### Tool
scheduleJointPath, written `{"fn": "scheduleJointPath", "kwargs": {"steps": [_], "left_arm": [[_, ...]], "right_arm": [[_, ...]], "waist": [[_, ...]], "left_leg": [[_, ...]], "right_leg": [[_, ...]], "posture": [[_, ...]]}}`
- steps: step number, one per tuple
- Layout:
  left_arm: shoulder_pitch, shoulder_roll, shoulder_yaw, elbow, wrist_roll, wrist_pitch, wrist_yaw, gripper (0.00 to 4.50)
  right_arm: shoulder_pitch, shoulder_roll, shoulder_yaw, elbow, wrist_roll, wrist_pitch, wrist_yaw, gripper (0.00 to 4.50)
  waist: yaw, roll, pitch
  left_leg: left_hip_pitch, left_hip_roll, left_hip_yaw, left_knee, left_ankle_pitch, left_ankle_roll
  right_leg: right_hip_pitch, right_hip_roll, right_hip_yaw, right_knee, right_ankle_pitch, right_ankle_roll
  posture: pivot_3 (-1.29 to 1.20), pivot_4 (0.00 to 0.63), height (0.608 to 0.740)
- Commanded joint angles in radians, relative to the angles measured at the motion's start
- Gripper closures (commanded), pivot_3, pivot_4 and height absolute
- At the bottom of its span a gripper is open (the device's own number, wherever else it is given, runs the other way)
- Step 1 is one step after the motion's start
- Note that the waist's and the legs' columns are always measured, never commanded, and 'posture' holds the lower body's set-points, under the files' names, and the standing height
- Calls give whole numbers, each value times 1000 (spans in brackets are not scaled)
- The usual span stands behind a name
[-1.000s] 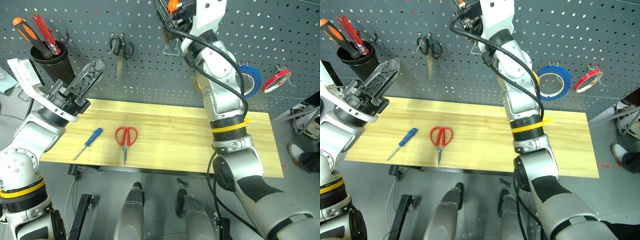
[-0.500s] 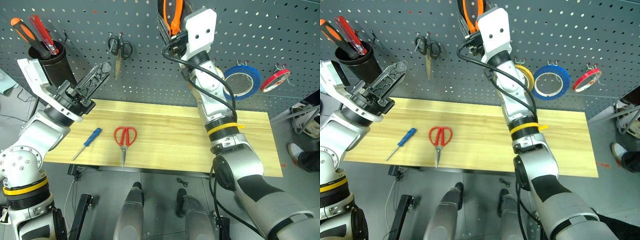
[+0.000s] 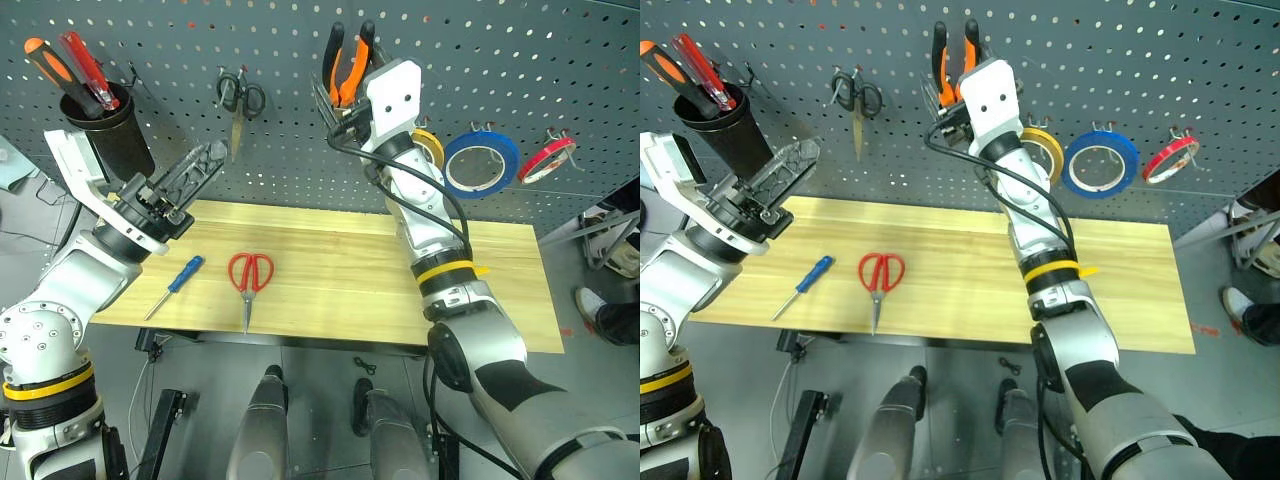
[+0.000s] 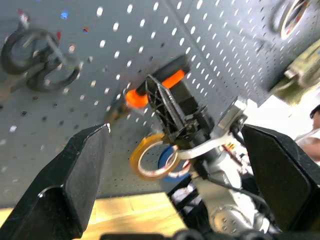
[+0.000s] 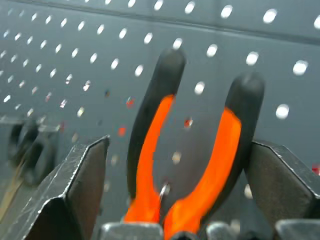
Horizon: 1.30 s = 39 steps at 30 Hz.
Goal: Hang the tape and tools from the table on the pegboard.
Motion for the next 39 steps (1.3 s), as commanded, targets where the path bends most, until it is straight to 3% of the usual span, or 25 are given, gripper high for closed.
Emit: {"fn": "scheduleJointPath", "kwargs": {"steps": [1,4,8,12,17,20,31,39], "left_arm": [[102,45,-20,-64,140,-1,-23,0],[253,55,-86,-117,363,-45,20,0],[373,-26,-156,-146,568,-81,161,0],[444,-117,-239,-141,745,-94,273,0],[456,-201,-323,-85,880,-65,327,0],[416,-241,-370,-36,932,-59,315,0],[255,-354,-442,137,1090,-8,335,0],[248,-395,-443,149,1137,68,312,0]], "right_arm": [[76,-42,11,-231,58,143,97,39],[186,-111,-5,-471,153,386,187,39],[300,-196,-3,-720,247,617,264,39],[440,-302,62,-892,443,872,472,39],[494,-385,148,-878,460,808,696,39],[482,-397,181,-829,434,767,757,39],[445,-400,199,-840,431,796,797,39],[461,-406,171,-893,448,863,736,39]], "waist": [[0,0,0],[2,1,0],[4,1,0],[4,1,0],[-2,4,3],[0,5,3],[-9,8,46],[-34,11,65]], "left_leg": [[1,0,0,-1,0,0],[1,0,0,-2,0,0],[1,0,1,-2,0,0],[4,1,1,-2,0,0],[5,1,2,0,0,1],[5,1,2,0,1,2],[5,0,1,0,1,3],[4,-2,0,2,2,4]], "right_leg": [[0,0,0,0,0,0],[0,0,0,0,-1,-1],[0,0,0,-1,-3,1],[2,0,0,0,-6,3],[2,0,2,1,-10,-3],[2,0,3,2,-10,-3],[2,0,3,3,-11,-4],[2,-1,4,6,-11,-3]], "posture": [[297,311,737],[288,322,737],[268,342,737],[247,354,737],[209,409,737],[196,428,737],[123,506,737],[106,511,737]]}}
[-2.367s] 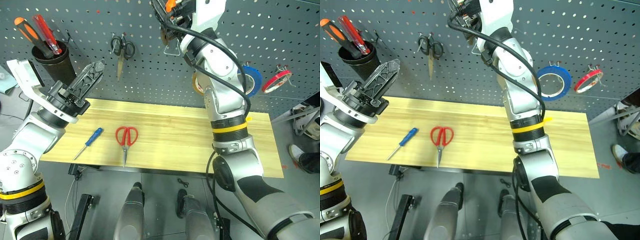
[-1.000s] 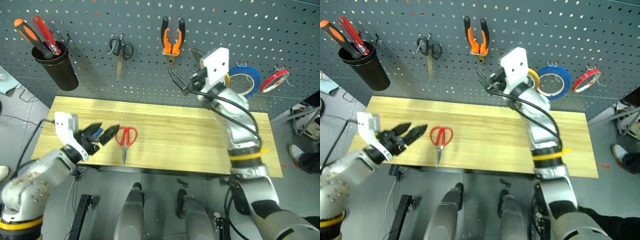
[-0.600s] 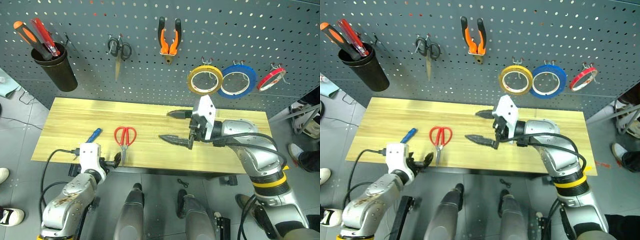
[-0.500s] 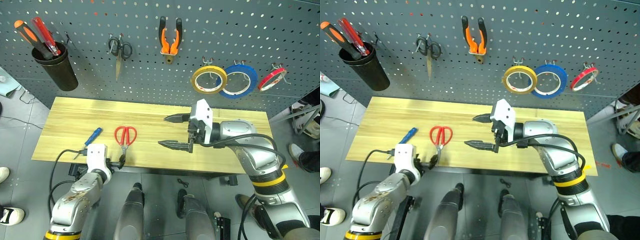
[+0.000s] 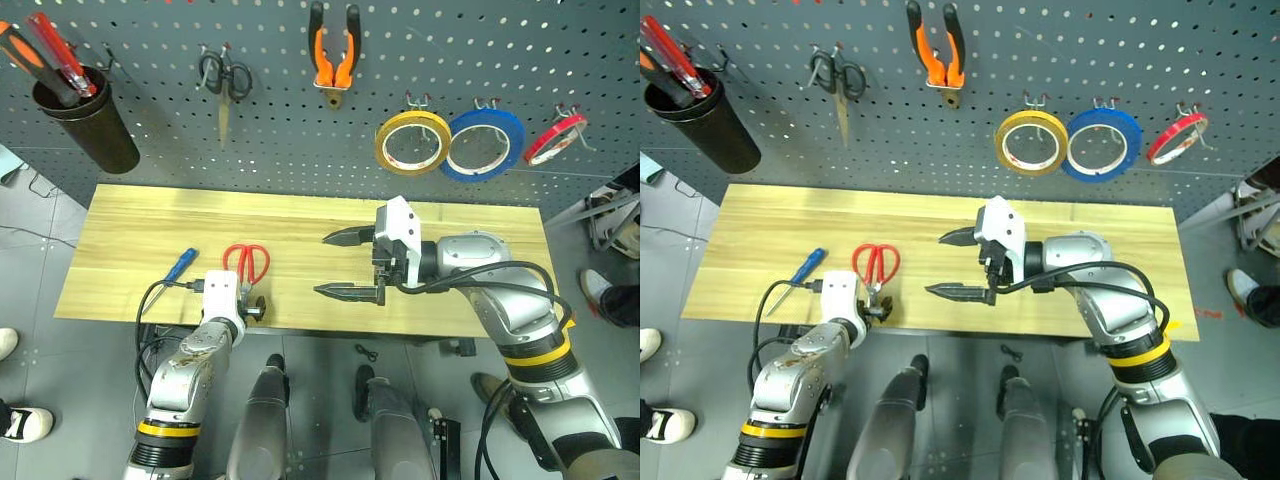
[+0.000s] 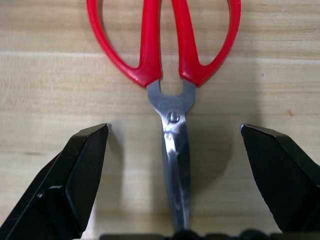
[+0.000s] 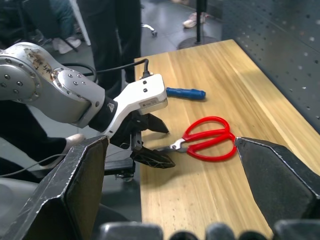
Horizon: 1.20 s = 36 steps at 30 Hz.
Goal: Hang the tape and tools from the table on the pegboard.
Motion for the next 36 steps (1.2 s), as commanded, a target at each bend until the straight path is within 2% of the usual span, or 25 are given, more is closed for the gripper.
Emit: {"fn": "scheduleJointPath", "kwargs": {"steps": [1,4,9,11,20,24,26,27,29,33,36], "left_arm": [[29,-2,-28,9,10,40,-54,264],[25,-6,-15,5,25,64,-55,1271],[20,-21,2,9,43,82,-57,3707],[21,-23,2,7,50,85,-64,4370],[5,-36,20,4,76,49,-92,4379],[66,32,19,-175,79,21,-161,4379],[122,83,13,-285,96,-32,-202,4379],[158,111,15,-350,106,-61,-219,4379],[210,143,19,-429,143,-145,-228,4379],[274,164,44,-536,229,-300,-210,4379],[230,167,55,-595,288,-364,-193,4379]], "right_arm": [[17,2,-38,-78,28,42,-41,13],[20,2,-41,-96,36,62,-59,0],[27,-6,-50,-97,32,62,-70,0],[31,-6,-54,-101,31,65,-76,0],[53,-6,-64,-98,18,43,-91,0],[57,-6,-128,-147,53,49,-127,0],[68,-4,-151,-181,48,11,-137,0],[71,-3,-168,-206,68,25,-141,0],[69,9,-195,-226,112,51,-148,0],[25,33,-232,-250,200,78,-166,0],[-65,63,-261,-211,251,96,-198,0]], "waist": [[-6,1,1],[-20,1,1],[-30,2,2],[-31,2,2],[-42,2,2],[-48,2,2],[-50,1,2],[-50,1,2],[-48,2,2],[-44,0,-1],[-40,0,-5]], "left_leg": [[0,0,0,0,0,0],[1,0,0,0,0,0],[1,-1,0,0,0,0],[0,-1,0,-1,0,0],[0,-2,-1,-3,0,0],[-3,-2,-1,-3,0,0],[-10,-2,-2,-3,0,0],[-11,-2,-2,-4,0,0],[-12,-2,-2,-6,0,0],[-12,-3,-2,-5,0,0],[-13,-3,-2,-5,0,0]], "right_leg": [[0,0,0,1,0,0],[0,0,0,1,-1,0],[0,-1,0,1,-1,0],[0,-1,0,0,-1,0],[0,-1,0,-3,-1,0],[-2,-1,0,-5,-1,1],[-8,-1,0,-5,0,3],[-9,0,0,-5,2,9],[-12,0,0,-5,2,9],[-11,-1,0,-6,2,9],[-12,-1,0,-6,3,10]], "posture": [[105,513,737],[97,519,737],[90,517,737],[89,514,737],[92,487,737],[105,453,737],[112,436,737],[116,429,737],[137,406,737],[160,363,737],[179,325,737]]}}
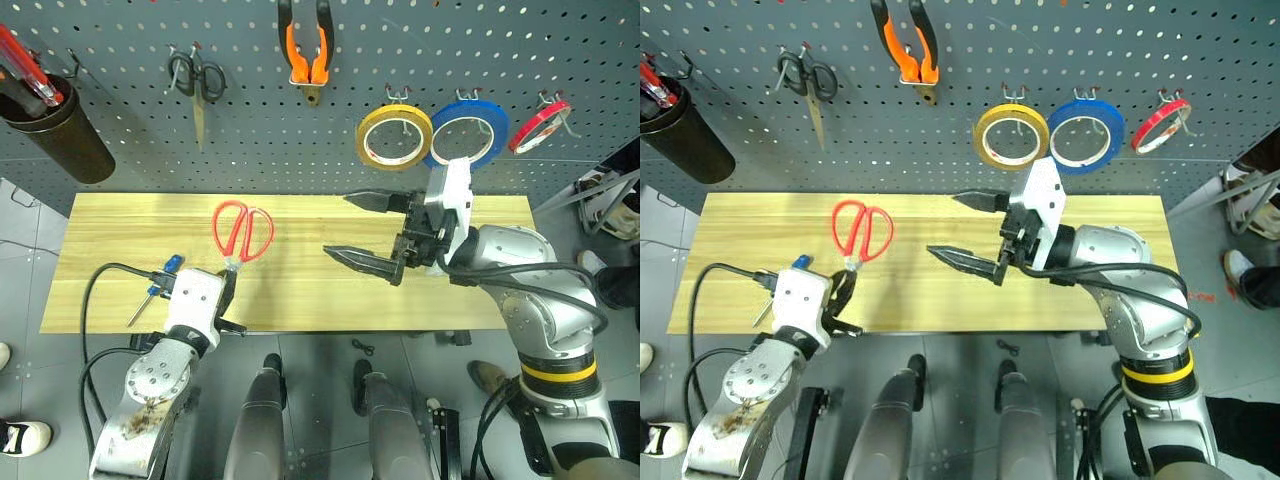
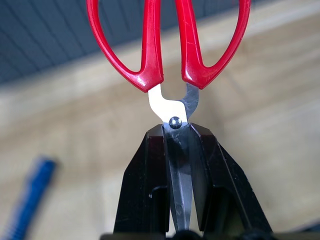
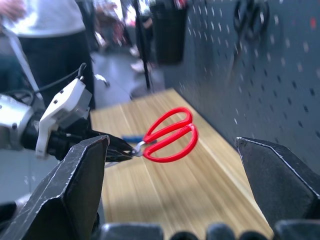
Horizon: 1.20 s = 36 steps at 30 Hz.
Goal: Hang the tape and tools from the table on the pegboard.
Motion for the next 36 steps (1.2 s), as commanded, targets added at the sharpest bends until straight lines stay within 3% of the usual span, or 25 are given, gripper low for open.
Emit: {"fn": "scheduleJointPath", "kwargs": {"steps": [1,10,32,36], "left_arm": [[-57,5,21,-92,73,-91,22,4379],[-300,-30,32,44,143,-144,46,4379],[-478,-106,65,348,70,-66,-3,4379],[-487,-107,60,377,66,-79,-13,2599]], "right_arm": [[-94,21,-56,-4,69,7,-31,0],[-219,46,-42,107,47,-58,-2,0],[-229,20,-32,94,12,-49,-37,0],[-251,41,-52,102,21,-73,-63,0]], "waist": [[4,0,-3],[29,-6,-56],[18,-9,-119],[15,-10,-122]], "left_leg": [[0,0,0,0,0,0],[-1,-1,0,1,1,0],[7,-1,-2,5,2,1],[8,-1,-2,5,2,1]], "right_leg": [[0,0,0,0,1,0],[3,0,-1,-3,3,2],[12,1,-3,0,7,-2],[13,1,-3,1,8,-4]], "posture": [[186,316,737],[192,245,737],[142,200,737],[142,200,737]]}}
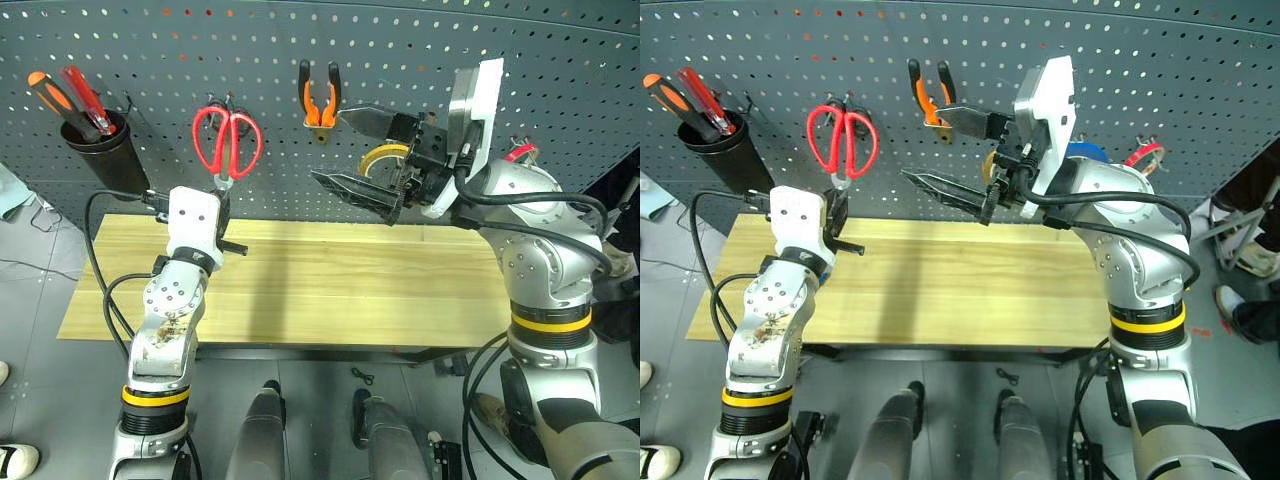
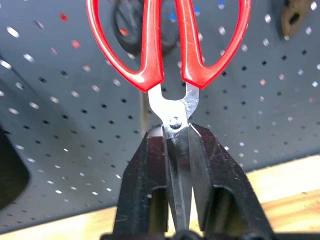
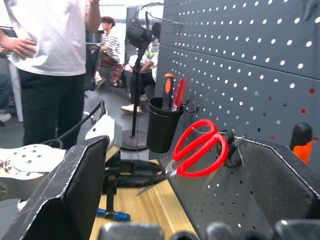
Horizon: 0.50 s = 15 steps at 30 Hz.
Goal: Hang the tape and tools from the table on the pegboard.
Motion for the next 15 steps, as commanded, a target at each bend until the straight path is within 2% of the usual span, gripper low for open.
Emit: {"fn": "scheduleJointPath", "kwargs": {"steps": [1,2,5,6,12,15], "left_arm": [[-25,-1,6,-2,-7,-27,-6,2222],[-23,-2,5,2,-5,-29,-6,1583],[3,-4,7,-2,1,-27,-2,218],[19,-1,10,-6,3,-24,-3,44],[183,68,121,24,-29,15,-52,44],[225,166,150,100,-51,40,-143,44]], "right_arm": [[-44,19,-39,-27,11,-35,-34,0],[-49,26,-47,-21,10,-41,-47,0],[-48,31,-50,-7,-10,-60,-62,0],[-39,27,-44,-4,-17,-65,-60,0],[84,-24,41,5,-99,-45,-36,0],[145,-45,123,-10,-166,-54,-18,0]], "waist": [[-1,0,-2],[-1,0,-3],[-1,0,-10],[-1,0,-10],[-4,0,-10],[-2,2,-9]], "left_leg": [[0,0,0,0,0,0],[0,0,0,0,0,0],[0,0,0,0,1,0],[0,0,0,0,1,0],[7,0,0,-2,0,0],[9,1,0,-3,0,0]], "right_leg": [[0,0,0,0,1,-1],[0,0,0,0,1,-1],[0,0,0,0,1,-2],[0,0,0,0,1,-2],[5,0,0,0,-2,2],[5,0,1,2,-5,2]], "posture": [[141,207,737],[141,207,737],[147,222,737],[150,231,737],[172,270,737],[191,309,737]]}}
